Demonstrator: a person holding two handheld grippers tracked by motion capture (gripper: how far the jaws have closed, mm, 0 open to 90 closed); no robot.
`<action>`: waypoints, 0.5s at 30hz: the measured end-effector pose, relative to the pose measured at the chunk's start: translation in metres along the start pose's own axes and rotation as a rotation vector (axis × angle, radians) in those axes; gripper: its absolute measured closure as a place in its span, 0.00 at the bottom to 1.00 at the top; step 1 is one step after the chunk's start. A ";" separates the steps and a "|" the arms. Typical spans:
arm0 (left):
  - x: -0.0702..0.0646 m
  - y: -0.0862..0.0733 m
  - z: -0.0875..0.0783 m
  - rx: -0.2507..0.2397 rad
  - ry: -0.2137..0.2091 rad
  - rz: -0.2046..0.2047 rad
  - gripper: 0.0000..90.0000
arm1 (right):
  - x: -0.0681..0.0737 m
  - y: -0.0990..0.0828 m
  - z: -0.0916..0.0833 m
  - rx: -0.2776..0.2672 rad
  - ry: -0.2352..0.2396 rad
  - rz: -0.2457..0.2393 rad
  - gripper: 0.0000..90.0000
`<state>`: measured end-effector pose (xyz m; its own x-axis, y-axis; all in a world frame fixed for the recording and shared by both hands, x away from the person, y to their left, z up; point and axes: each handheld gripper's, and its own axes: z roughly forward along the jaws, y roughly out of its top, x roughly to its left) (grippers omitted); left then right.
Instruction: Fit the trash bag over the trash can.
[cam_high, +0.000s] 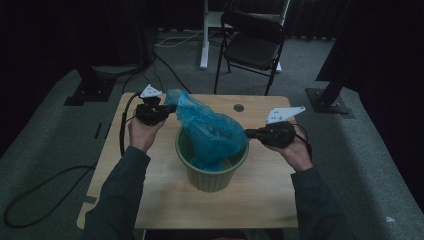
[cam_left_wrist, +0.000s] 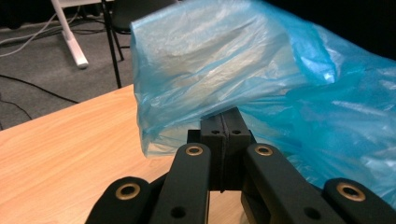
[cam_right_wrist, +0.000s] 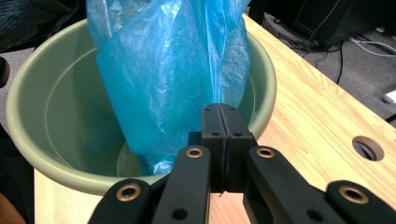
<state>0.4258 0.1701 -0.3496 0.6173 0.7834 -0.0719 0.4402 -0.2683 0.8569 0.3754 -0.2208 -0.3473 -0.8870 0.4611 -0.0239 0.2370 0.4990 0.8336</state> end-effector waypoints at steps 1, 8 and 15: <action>-0.003 0.000 0.001 -0.004 -0.016 0.013 1.00 | 0.000 0.000 0.000 0.000 -0.002 0.003 0.99; -0.021 0.004 0.005 -0.025 -0.047 0.067 1.00 | 0.002 0.019 0.002 -0.056 -0.038 -0.005 0.75; -0.033 0.008 0.005 -0.049 -0.070 0.099 1.00 | 0.008 0.041 0.023 0.001 -0.114 -0.054 0.66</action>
<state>0.4122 0.1399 -0.3433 0.7006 0.7133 -0.0196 0.3438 -0.3133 0.8852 0.3870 -0.1795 -0.3265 -0.8480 0.5135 -0.1314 0.1900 0.5259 0.8290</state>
